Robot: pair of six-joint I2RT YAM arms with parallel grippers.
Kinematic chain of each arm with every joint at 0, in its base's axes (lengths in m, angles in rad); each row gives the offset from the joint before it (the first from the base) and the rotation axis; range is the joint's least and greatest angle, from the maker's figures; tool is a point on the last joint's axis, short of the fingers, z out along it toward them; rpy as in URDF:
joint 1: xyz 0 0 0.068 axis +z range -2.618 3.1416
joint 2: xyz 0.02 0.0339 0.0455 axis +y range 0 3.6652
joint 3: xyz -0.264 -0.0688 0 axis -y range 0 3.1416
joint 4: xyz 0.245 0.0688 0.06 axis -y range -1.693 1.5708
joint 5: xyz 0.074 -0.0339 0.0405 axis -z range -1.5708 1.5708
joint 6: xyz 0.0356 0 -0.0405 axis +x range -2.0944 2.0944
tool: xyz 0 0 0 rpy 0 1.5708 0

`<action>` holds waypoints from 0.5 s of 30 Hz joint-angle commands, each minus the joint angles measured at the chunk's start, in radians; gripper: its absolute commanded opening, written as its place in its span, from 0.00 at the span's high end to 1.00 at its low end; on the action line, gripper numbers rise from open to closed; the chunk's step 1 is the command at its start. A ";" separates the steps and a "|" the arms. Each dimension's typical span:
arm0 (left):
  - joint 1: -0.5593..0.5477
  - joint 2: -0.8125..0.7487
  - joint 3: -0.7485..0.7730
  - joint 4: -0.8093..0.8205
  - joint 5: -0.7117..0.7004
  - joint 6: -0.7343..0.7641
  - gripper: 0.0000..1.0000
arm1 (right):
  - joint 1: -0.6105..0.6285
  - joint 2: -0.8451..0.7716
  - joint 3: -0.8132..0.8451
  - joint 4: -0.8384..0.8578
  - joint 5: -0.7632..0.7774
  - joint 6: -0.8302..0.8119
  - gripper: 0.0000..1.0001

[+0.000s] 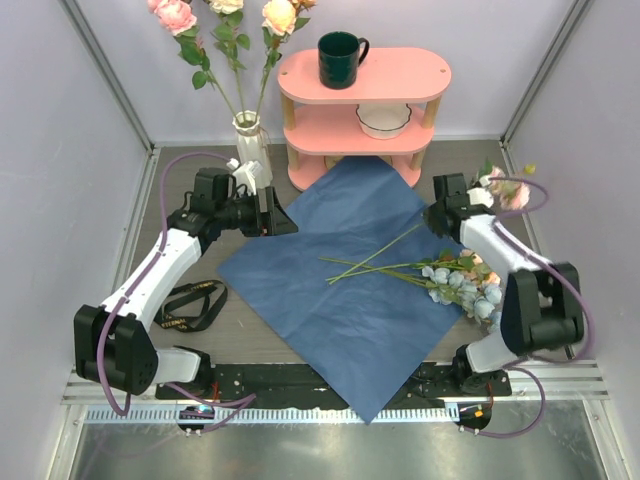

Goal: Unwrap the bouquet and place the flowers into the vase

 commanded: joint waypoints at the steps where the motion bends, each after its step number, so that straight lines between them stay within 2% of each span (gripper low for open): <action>1: 0.003 -0.031 -0.002 0.045 0.025 0.003 0.23 | -0.003 -0.259 -0.002 0.052 0.152 -0.069 0.99; 4: 0.003 -0.031 -0.005 0.059 0.044 0.000 0.23 | -0.005 -0.437 -0.069 0.184 0.131 -0.176 0.99; 5: 0.003 -0.033 -0.008 0.073 0.057 -0.003 0.23 | -0.005 -0.483 -0.118 0.306 0.094 -0.281 0.99; 7: 0.000 -0.037 -0.019 0.120 0.112 -0.024 0.23 | -0.003 -0.615 -0.172 0.456 -0.114 -0.403 0.99; 8: 0.001 -0.039 -0.024 0.143 0.137 -0.041 0.23 | -0.003 -0.658 -0.222 0.595 -0.195 -0.443 0.99; 9: 0.000 -0.042 -0.028 0.172 0.201 -0.081 0.23 | -0.003 -0.687 -0.244 0.664 -0.395 -0.510 0.99; 11: -0.012 -0.056 -0.041 0.280 0.266 -0.144 0.25 | -0.002 -0.742 -0.255 0.777 -0.551 -0.532 0.99; 12: -0.020 -0.063 -0.044 0.324 0.322 -0.176 0.25 | -0.002 -0.747 -0.247 0.795 -0.695 -0.538 0.99; 15: -0.063 -0.102 -0.056 0.516 0.360 -0.325 0.26 | 0.041 -0.723 -0.194 0.813 -0.849 -0.532 0.99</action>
